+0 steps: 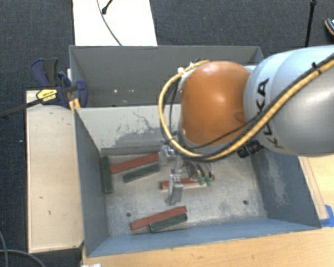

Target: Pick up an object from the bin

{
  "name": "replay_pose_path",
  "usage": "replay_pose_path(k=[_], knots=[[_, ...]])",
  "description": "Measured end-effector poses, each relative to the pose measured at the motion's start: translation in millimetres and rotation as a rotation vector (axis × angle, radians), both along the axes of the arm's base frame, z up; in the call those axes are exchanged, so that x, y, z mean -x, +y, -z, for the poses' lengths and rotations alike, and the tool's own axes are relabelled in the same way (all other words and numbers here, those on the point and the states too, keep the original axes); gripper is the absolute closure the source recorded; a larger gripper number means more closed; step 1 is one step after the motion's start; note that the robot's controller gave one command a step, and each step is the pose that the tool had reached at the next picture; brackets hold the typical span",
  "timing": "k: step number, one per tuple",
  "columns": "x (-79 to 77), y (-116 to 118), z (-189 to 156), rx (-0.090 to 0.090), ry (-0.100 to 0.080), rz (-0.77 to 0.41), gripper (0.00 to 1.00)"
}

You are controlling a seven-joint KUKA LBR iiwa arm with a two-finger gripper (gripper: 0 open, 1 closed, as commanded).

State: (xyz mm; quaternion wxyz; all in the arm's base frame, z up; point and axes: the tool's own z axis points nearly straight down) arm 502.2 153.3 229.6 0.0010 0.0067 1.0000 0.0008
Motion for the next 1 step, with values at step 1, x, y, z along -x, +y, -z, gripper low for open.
replay_pose_path(k=[1], knots=[[11.1,-36.0,134.7,0.002,0.008,-0.226,0.00]])
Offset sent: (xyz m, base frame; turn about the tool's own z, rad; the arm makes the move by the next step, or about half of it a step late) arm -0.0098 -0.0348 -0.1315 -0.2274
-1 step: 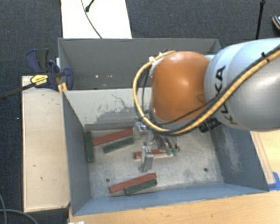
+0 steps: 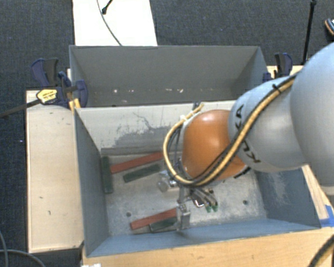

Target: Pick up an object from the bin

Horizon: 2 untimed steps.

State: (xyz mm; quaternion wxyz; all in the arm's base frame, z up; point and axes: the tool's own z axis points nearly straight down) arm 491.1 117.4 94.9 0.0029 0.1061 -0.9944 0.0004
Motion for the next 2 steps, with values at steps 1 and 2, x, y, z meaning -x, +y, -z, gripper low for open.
replay_pose_path(k=[1,2], knots=[[8.3,5.3,22.3,-0.004,-0.016,-0.226,0.00],[10.5,4.8,23.9,-0.004,-0.010,-0.220,1.00]])
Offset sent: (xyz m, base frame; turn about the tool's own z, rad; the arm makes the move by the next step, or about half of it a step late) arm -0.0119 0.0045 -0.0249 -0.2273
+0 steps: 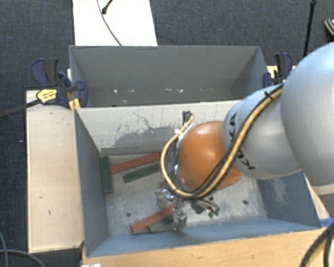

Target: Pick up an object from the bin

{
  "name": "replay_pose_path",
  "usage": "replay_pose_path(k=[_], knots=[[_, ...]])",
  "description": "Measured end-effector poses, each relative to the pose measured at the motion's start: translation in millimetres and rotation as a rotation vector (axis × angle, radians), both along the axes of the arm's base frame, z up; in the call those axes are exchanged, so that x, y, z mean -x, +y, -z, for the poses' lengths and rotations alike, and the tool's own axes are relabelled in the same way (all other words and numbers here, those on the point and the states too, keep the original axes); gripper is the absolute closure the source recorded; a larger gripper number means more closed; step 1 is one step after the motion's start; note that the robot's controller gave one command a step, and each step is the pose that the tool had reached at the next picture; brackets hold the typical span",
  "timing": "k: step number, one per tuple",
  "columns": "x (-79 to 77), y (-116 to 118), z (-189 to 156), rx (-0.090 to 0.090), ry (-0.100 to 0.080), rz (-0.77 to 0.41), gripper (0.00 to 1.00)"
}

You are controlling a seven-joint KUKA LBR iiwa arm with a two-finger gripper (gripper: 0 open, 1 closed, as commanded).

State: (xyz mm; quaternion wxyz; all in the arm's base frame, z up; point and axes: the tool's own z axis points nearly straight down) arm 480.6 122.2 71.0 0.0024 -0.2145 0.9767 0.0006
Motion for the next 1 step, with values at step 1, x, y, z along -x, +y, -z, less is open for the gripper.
replay_pose_path(k=[1], knots=[[-10.2,-3.9,-169.8,0.000,-0.005,0.032,1.00]])
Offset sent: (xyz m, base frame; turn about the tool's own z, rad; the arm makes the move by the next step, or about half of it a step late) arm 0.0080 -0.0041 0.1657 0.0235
